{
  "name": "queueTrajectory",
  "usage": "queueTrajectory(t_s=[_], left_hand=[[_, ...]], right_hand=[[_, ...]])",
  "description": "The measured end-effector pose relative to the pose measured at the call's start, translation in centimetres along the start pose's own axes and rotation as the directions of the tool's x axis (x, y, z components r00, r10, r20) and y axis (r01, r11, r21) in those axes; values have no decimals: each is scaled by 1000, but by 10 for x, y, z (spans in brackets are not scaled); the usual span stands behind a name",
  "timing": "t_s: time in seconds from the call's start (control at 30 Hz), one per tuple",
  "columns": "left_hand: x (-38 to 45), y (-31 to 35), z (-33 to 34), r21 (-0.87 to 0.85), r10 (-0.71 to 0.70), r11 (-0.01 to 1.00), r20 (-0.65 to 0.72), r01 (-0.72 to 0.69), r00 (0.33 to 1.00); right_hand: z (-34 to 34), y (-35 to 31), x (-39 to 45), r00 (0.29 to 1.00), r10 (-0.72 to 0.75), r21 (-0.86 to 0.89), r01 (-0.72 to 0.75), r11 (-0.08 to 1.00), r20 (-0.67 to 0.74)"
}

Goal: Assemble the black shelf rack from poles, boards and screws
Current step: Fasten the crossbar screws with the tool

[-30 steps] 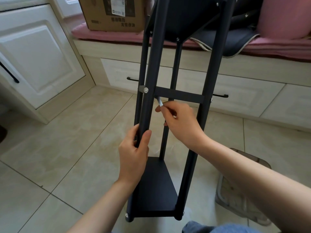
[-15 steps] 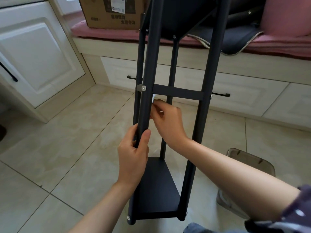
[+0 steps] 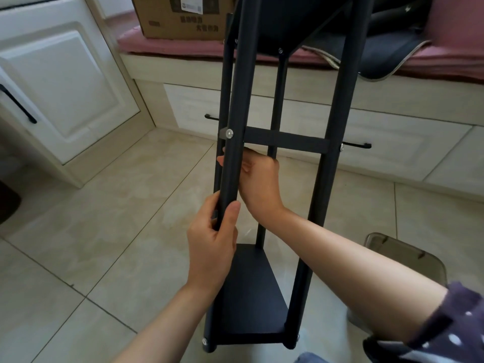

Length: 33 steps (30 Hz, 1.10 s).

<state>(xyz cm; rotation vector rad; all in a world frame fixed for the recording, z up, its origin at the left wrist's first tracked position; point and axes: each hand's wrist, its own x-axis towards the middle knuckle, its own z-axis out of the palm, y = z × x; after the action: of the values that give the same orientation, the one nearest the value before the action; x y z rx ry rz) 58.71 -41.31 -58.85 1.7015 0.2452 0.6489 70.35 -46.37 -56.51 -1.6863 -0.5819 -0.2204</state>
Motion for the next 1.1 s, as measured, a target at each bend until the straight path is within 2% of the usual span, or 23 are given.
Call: queueTrajectory(t_s=[0.2, 0.4, 0.63, 0.87, 1.1], left_hand=[[0, -1, -2, 21, 6, 1000, -13, -6, 1000], [-3, 0, -3, 22, -4, 1000, -15, 4, 1000], [-5, 0, -4, 32, -14, 999, -14, 14, 1000], [-6, 1, -3, 54, -5, 999, -2, 5, 1000], [-6, 0, -3, 63, -3, 998, -4, 4, 1000]], right_hand=[[-11, -4, -4, 997, -13, -80, 19, 997, 80], [-40, -11, -18, 959, 149, -147, -115, 982, 242], [-75, -33, -25, 941, 246, -266, -181, 947, 233], [-84, -41, -23, 936, 240, -326, -150, 933, 256], [-77, -43, -20, 965, 163, -273, -104, 956, 204]])
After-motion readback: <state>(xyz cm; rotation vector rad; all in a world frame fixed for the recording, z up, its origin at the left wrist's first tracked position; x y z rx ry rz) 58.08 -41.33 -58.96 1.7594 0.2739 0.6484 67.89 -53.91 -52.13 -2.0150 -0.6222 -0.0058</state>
